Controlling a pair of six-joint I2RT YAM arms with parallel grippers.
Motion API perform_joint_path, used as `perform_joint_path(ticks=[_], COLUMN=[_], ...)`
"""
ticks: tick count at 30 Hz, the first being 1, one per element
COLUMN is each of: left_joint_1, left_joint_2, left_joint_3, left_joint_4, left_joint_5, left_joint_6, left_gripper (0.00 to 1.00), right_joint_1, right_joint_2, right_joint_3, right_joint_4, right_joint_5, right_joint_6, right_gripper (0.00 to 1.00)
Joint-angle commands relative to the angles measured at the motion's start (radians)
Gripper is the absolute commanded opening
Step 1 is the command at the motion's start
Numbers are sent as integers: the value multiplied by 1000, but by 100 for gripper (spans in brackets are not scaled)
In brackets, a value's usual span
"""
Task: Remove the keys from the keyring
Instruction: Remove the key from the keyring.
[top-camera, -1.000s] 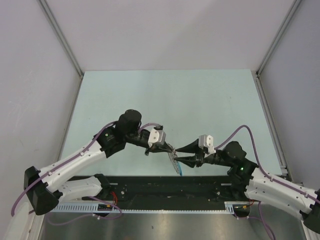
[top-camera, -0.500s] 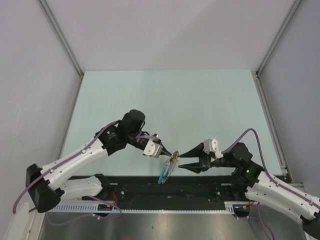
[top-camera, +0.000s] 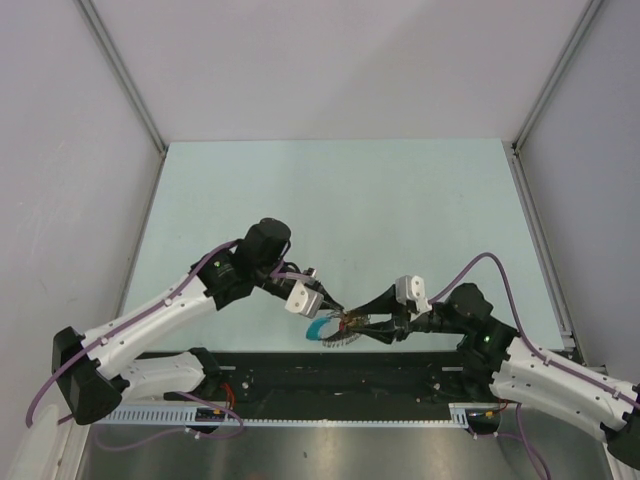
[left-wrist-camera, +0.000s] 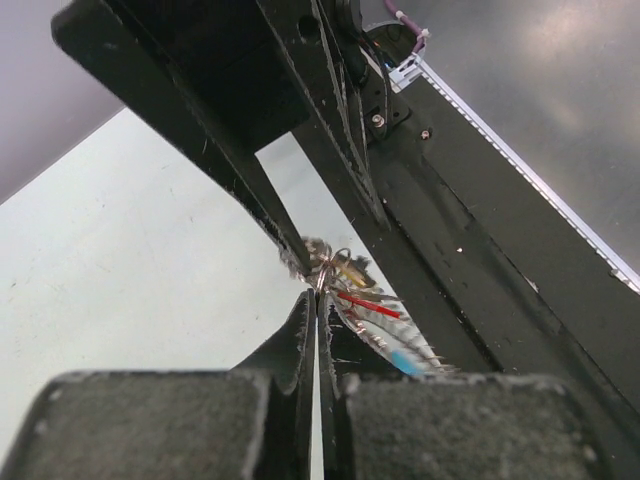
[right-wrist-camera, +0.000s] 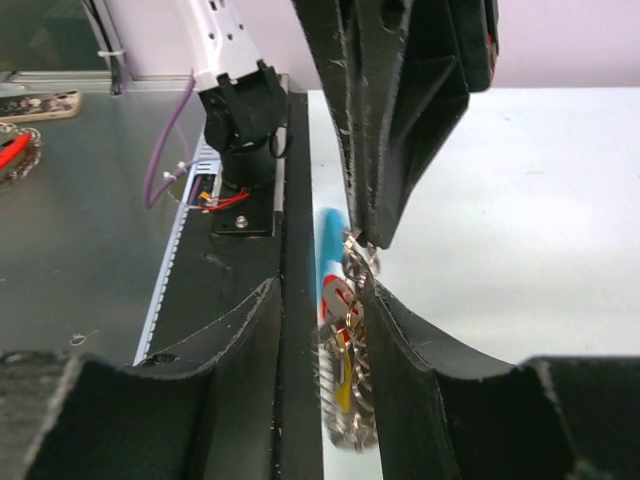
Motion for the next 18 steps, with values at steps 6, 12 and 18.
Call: perform_joint_path(ticks=[6,12,18], left_joint_1=[6,6,6], left_joint_2=[-28,-30,-33], left_joint_3=[68,71,68], left_joint_4=[-109,-106,-100], left_joint_5=[172,173,176], left_joint_6=[81,78,77], left_gripper=[0,1,0], right_joint_1=[2,5,13], right_joint_2=[42,46,78], right_joint_3=[22,22,22], right_joint_4=[69,84,121], right_joint_5=[50,31,3], right_joint_6=[-29,-36,-36], right_gripper=[43,41,39])
